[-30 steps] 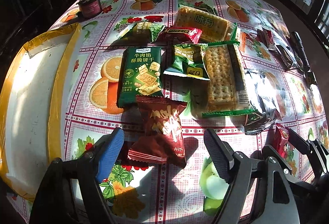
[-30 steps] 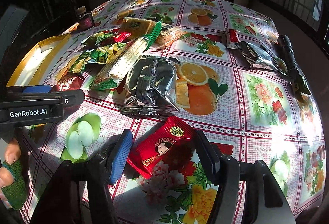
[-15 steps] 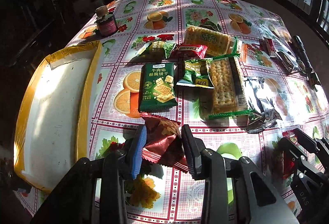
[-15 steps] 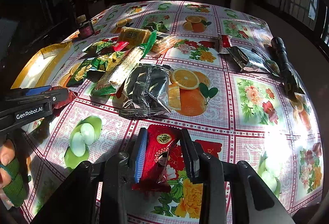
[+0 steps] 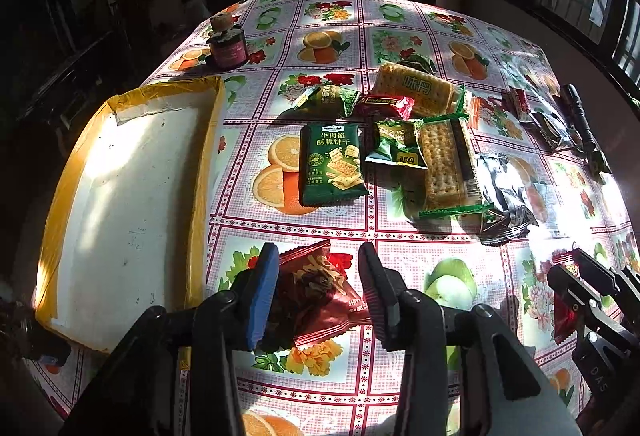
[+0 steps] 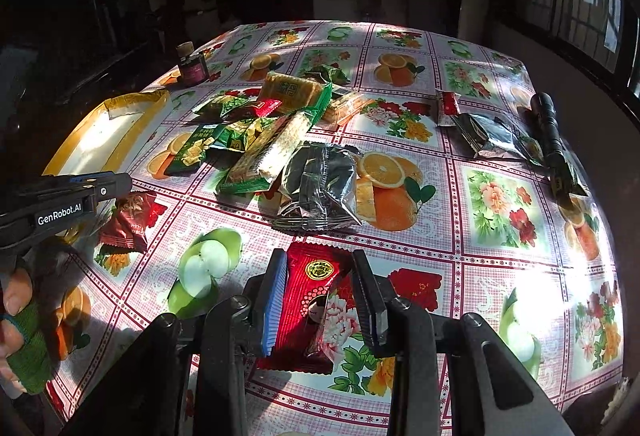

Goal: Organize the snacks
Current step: 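Grasp the brown-red pouch with the left tool while the right tool grasps the red packet, then carry both snacks over the white tray and open both tools to drop them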

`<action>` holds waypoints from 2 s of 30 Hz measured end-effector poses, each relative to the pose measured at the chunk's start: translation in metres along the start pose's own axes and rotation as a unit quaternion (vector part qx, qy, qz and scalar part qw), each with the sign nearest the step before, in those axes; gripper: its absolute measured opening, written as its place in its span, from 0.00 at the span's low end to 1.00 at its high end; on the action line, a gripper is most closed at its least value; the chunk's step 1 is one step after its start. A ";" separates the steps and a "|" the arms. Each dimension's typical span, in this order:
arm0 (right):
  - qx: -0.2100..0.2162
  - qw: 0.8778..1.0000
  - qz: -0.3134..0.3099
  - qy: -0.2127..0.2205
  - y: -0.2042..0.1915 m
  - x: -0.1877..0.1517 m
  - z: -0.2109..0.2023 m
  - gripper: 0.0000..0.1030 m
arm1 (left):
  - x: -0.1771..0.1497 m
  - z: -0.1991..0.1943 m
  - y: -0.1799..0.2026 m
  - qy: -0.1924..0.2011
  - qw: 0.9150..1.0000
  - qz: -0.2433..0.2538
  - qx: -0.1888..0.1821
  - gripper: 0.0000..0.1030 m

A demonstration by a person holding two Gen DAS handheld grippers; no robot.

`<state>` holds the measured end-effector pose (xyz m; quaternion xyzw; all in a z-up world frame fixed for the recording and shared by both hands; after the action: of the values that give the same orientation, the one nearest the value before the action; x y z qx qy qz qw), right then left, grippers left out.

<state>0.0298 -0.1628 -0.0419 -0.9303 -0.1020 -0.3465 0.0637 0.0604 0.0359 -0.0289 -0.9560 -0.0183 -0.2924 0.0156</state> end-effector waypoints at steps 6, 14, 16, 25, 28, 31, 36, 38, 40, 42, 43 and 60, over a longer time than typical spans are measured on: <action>0.006 1.000 0.007 -0.002 0.002 -0.004 0.000 0.33 | -0.003 0.020 -0.003 -0.020 1.000 -0.007 0.016 0.70; 0.017 1.000 0.010 0.005 0.003 -0.003 -0.004 0.33 | -0.012 0.047 0.002 -0.059 0.998 -0.009 0.001 0.48; 0.017 1.000 0.012 0.006 0.005 -0.003 -0.005 0.33 | -0.012 0.044 0.001 -0.054 0.998 -0.008 0.007 0.41; 0.029 0.999 0.007 0.014 -0.007 0.003 -0.010 0.33 | -0.003 0.003 -0.003 -0.015 1.000 -0.008 0.011 0.18; 0.036 0.999 -0.001 0.018 -0.017 0.006 -0.011 0.33 | -0.002 -0.011 -0.013 -0.004 1.000 -0.018 0.001 0.18; 0.043 0.999 -0.003 0.018 -0.023 0.007 -0.012 0.33 | -0.004 -0.022 -0.027 0.008 1.000 -0.027 -0.003 0.17; 0.051 0.999 -0.006 0.017 -0.030 0.007 -0.011 0.33 | -0.008 -0.037 -0.046 0.022 0.999 -0.040 -0.011 0.16; 0.056 0.998 -0.007 0.016 -0.034 0.008 -0.010 0.33 | -0.009 -0.043 -0.052 0.027 0.999 -0.044 -0.011 0.16; 0.061 0.998 -0.009 0.018 -0.039 0.010 -0.011 0.33 | -0.010 -0.050 -0.059 0.033 0.998 -0.052 -0.011 0.16; 0.074 0.997 -0.012 0.021 -0.046 0.014 -0.010 0.33 | -0.009 -0.056 -0.068 0.041 0.997 -0.057 -0.004 0.16; 0.083 0.996 -0.014 0.022 -0.051 0.016 -0.010 0.33 | -0.009 -0.060 -0.073 0.047 0.997 -0.060 0.002 0.16; 0.267 0.960 -0.084 -0.013 -0.243 0.080 0.061 0.34 | -0.020 -0.044 -0.186 0.035 0.986 -0.151 0.067 0.16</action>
<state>0.0703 0.0961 -0.0236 -0.8720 -0.2695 -0.2985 0.2789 0.0116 0.2190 -0.0001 -0.9281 -0.1815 -0.3232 0.0359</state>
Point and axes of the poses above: each gripper's, at about its wrist camera, not at the fingertips, and z roughly the way its jaws point, y to its right, x to its top, the point moved 5 cm from there along z, roughly the way its jaws point
